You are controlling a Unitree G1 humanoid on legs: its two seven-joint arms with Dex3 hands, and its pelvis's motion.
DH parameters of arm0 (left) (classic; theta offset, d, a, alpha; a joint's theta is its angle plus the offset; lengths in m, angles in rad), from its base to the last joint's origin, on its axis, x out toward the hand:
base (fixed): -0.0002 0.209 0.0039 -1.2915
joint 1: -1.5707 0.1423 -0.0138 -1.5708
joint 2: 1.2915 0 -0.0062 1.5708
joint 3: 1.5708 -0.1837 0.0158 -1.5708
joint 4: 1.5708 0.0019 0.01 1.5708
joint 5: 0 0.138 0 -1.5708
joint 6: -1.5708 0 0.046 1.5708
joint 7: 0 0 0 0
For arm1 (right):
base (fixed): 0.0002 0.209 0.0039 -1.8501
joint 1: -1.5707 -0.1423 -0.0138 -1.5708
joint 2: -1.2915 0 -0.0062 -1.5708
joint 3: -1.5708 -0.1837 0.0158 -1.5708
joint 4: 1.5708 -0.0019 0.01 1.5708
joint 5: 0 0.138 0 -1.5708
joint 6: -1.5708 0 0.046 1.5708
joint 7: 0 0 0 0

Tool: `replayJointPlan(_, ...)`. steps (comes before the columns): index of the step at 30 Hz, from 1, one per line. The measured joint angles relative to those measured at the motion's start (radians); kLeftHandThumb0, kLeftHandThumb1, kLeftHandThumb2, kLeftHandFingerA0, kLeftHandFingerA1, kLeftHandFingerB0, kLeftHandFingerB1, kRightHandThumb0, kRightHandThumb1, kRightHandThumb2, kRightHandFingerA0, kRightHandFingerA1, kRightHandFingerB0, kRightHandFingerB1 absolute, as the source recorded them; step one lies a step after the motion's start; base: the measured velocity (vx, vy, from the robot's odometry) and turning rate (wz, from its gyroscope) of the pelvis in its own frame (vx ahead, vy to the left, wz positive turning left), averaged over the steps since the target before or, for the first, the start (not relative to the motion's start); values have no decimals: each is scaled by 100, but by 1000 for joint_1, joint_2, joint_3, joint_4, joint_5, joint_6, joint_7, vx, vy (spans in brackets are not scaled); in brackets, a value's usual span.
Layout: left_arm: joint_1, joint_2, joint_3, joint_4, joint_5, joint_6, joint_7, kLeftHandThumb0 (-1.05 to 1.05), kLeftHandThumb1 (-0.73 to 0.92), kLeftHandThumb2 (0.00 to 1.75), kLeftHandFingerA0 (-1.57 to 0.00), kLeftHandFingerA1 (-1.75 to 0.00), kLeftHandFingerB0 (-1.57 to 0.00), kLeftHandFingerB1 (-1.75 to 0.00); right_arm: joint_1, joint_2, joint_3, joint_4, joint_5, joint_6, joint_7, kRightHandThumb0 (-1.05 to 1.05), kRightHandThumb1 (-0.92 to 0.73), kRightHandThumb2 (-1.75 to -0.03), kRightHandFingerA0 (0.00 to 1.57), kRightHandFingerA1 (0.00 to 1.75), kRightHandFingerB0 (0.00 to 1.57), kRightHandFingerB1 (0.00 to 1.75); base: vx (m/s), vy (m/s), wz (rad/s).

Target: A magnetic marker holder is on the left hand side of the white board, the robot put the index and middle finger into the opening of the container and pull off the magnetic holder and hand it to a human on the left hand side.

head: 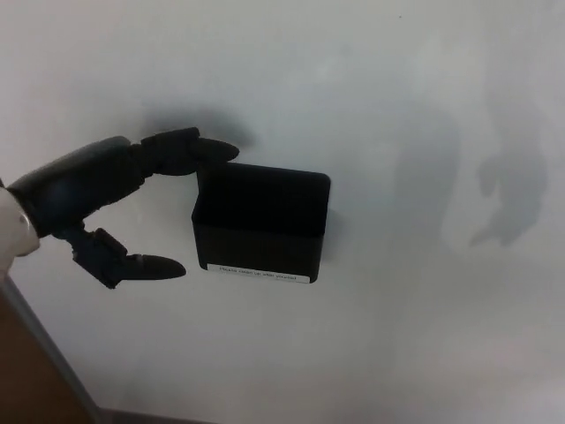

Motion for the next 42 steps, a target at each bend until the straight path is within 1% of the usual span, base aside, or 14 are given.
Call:
replayJointPlan(6, -87, 44, -81, 13, 23, 60, -89, -87, 54, 90, -6, -30, -17, -40, 14, -2, 4, 4, -3, -5, -5, -55, -73, -62, 59, 42, 36, 33, 0, 0, 0)
replayJointPlan(7, -93, 46, -92, 12, 23, 71, -102, -39, 25, 92, -3, -51, 0, -45, 18, -3, 4, 7, -4, -6, -5, -61, -59, -90, 52, 56, 29, 47, 0, 0, 0)
replayJointPlan(11, -99, 47, -115, 5, 24, 110, -139, -90, 57, 92, -8, -32, -17, -40, 29, -8, 5, 15, -4, -6, -4, -55, -72, -62, 65, 42, 38, 33, 0, 0, 0)
replayJointPlan(13, -106, 48, -123, 5, 27, 118, -150, -87, 54, 91, -5, -33, -14, -39, 30, -8, 4, 17, -2, -5, -3, -59, -60, -92, 56, 57, 31, 47, 0, 0, 0)
replayJointPlan(14, -116, 48, -130, 5, 30, 129, -160, -87, 67, 60, -11, -28, -20, -28, 29, -8, 4, 17, -2, -4, -3, -58, -59, -93, 57, 57, 33, 48, 0, 0, 0)
replayJointPlan(16, -127, 47, -140, 2, 35, 145, -170, -87, 67, 60, -11, -28, -20, -28, 28, -8, 5, 17, -2, -4, -1, -58, -59, -93, 57, 57, 33, 48, 0, 0, 0)
replayJointPlan(17, -131, 46, -146, -3, 40, 158, -177, -87, 55, 89, -8, -35, -14, -38, 28, -8, 6, 17, -2, -4, 0, -56, -73, -63, 65, 41, 40, 34, 0, 0, 0)
replayJointPlan(20, -132, 44, -151, -12, 44, 173, -185, -83, 65, 59, -11, -28, -19, -28, 28, -9, 7, 19, -2, -4, 0, -58, -60, -92, 55, 56, 34, 48, 0, 0, 0)
replayJointPlan(22, -132, 41, -155, -26, 47, 187, -188, -84, 53, 87, -7, -36, -12, -38, 30, -11, 8, 21, -3, -5, 0, -58, -59, -91, 55, 56, 35, 48, 0, 0, 0)
replayJointPlan(29, -140, 22, -176, -57, 62, 224, -196, -82, 63, 60, -10, -29, -17, -28, 27, -16, 6, 33, -1, -6, 2, -58, -58, -90, 53, 56, 37, 49, 0, 0, 0)
replayJointPlan(35, -160, -1, -194, -67, 80, 241, -197, -85, 52, 88, -4, -32, -13, -35, 25, -16, 2, 47, 0, -7, 2, -58, -56, -89, 54, 57, 40, 50, 0, 0, 0)
replayJointPlan(36, -163, -4, -198, -67, 85, 242, -197, -85, 52, 88, -4, -32, -13, -35, 24, -15, 1, 50, 1, -8, 2, -55, -70, -61, 64, 44, 47, 37, 0, 0, 0)
replayJointPlan(41, -176, -17, -215, -66, 102, 249, -197, -86, 52, 87, -5, -32, -13, -35, 19, -12, -6, 60, 7, -9, 7, -54, -70, -62, 63, 44, 48, 37, 0, 0, 0)
replayJointPlan(42, -177, -19, -217, -66, 105, 251, -197, -84, 51, 87, -5, -33, -13, -35, 19, -10, -8, 62, 9, -9, 9, -58, -57, -89, 54, 57, 41, 50, 0, 0, 0)
